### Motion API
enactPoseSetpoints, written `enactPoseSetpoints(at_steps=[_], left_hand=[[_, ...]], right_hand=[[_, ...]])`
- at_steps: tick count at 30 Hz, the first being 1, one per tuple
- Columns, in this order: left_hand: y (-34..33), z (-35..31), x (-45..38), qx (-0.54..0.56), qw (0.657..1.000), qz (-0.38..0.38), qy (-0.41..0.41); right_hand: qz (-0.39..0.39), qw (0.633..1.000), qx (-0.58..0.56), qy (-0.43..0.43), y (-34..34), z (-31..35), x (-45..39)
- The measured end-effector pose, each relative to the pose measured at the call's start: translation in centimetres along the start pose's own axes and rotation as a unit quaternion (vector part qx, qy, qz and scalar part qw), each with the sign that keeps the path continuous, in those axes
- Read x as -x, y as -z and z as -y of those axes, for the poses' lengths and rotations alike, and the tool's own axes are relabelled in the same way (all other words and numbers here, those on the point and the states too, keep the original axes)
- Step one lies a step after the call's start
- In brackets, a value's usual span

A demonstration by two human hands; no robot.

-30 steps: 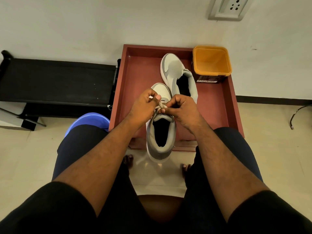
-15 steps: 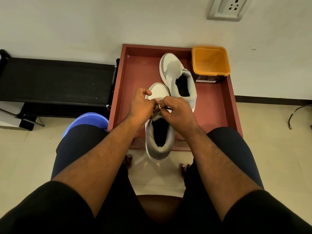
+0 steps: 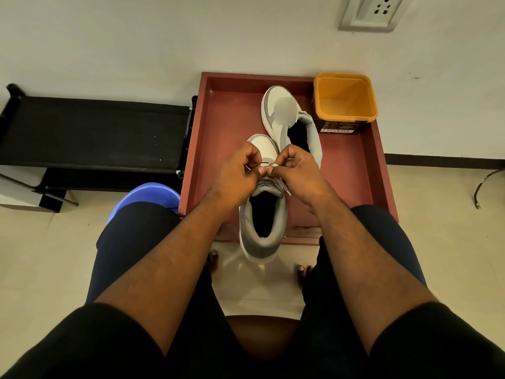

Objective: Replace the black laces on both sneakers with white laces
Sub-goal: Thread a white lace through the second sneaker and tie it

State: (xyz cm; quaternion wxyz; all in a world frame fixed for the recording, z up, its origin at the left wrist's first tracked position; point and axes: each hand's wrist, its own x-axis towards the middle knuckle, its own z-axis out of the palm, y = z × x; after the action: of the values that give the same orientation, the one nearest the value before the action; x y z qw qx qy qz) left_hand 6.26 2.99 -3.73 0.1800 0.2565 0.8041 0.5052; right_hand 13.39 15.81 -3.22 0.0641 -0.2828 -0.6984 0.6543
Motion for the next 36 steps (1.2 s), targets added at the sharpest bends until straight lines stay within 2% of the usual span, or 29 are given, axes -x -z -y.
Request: enactPoseSetpoints(at_steps=[4, 9, 11, 15, 18, 22, 27, 32, 36], left_hand=[[-0.6, 0.7, 0.2, -0.030, 0.999, -0.020, -0.033], [-0.9, 1.6, 0.4, 0.026, 0.999, -0.020, -0.023], [-0.6, 2.1, 0.2, 0.006, 0.998, -0.044, -0.038], [-0.2, 2.4, 0.4, -0.084, 0.986, -0.036, -0.138], [0.3, 2.0, 0.7, -0.232, 0.948, -0.028, -0.218], [1.1, 1.8, 0.4, -0.302, 0.913, -0.023, -0.272], [0.6, 1.2, 0.5, -0.321, 0.915, -0.013, -0.245], [0.9, 0.6, 0.5, -0.255, 0.950, 0.005, -0.178], [1.1, 0.5, 0.6, -0.261, 0.948, 0.018, -0.179]], right_hand=[[0.007, 0.998, -0.051, -0.031, -0.2, 0.1, 0.0], [-0.005, 0.994, -0.084, -0.065, -0.4, -0.1, 0.1], [-0.008, 0.991, -0.107, -0.082, -0.5, 0.0, 0.2], [-0.005, 0.979, -0.167, -0.115, -0.6, 0.4, 0.5], [-0.022, 0.977, -0.173, -0.125, -0.6, 0.2, 0.4], [-0.039, 0.978, -0.161, -0.125, -0.7, 0.2, 0.5], [-0.013, 0.980, -0.154, -0.121, 0.0, 0.6, 0.7], [0.013, 0.984, -0.139, -0.115, 0.4, 0.5, 0.6], [0.011, 0.986, -0.126, -0.111, 0.4, 0.6, 0.6]])
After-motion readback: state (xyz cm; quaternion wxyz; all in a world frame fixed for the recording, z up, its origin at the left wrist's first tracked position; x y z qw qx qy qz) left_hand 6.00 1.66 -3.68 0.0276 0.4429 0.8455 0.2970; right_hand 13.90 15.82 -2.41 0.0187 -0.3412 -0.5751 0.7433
